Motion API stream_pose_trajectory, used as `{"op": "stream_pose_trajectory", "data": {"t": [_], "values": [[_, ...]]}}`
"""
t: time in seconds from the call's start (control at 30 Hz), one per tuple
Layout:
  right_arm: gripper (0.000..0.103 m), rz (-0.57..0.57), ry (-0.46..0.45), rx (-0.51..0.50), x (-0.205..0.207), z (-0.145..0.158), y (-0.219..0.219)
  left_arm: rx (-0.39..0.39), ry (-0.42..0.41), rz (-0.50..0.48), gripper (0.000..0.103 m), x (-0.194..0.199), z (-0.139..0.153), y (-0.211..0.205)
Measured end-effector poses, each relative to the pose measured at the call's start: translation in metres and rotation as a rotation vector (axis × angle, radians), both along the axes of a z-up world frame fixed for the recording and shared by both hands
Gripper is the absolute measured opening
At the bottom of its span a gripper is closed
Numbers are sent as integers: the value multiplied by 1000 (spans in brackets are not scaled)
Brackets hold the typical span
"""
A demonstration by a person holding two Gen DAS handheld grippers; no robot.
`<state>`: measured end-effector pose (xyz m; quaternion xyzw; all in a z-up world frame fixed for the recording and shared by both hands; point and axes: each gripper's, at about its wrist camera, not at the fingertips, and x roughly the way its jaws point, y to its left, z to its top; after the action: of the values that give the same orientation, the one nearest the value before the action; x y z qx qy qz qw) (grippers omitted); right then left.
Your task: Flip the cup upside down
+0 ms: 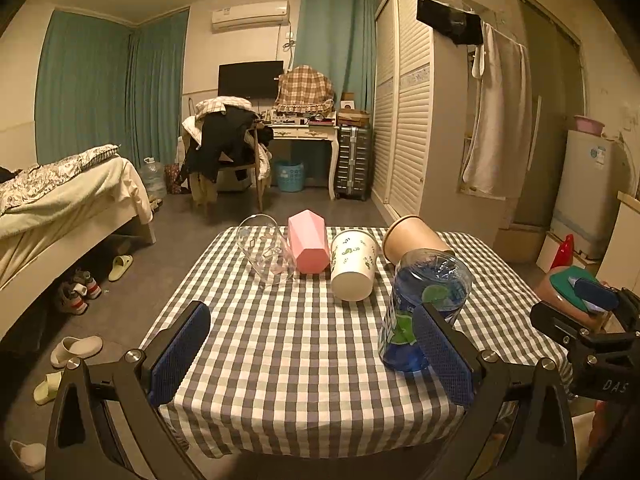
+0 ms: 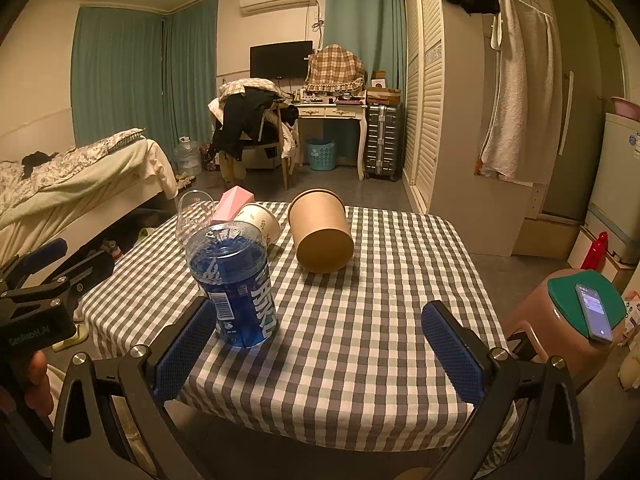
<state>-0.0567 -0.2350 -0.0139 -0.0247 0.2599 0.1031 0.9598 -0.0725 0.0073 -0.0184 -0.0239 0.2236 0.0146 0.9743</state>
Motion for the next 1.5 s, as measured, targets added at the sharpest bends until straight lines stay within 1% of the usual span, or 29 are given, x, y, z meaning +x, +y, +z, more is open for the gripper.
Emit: {"op": "stream_pose_trajectory", "data": {"t": [0.9, 1.5], "values": [[103, -3, 2, 2, -1, 0, -1, 0, 6, 3, 103, -4, -1, 0], [103, 0, 17, 1, 2, -7, 1, 0, 8, 2, 103, -5, -2, 1]]}}
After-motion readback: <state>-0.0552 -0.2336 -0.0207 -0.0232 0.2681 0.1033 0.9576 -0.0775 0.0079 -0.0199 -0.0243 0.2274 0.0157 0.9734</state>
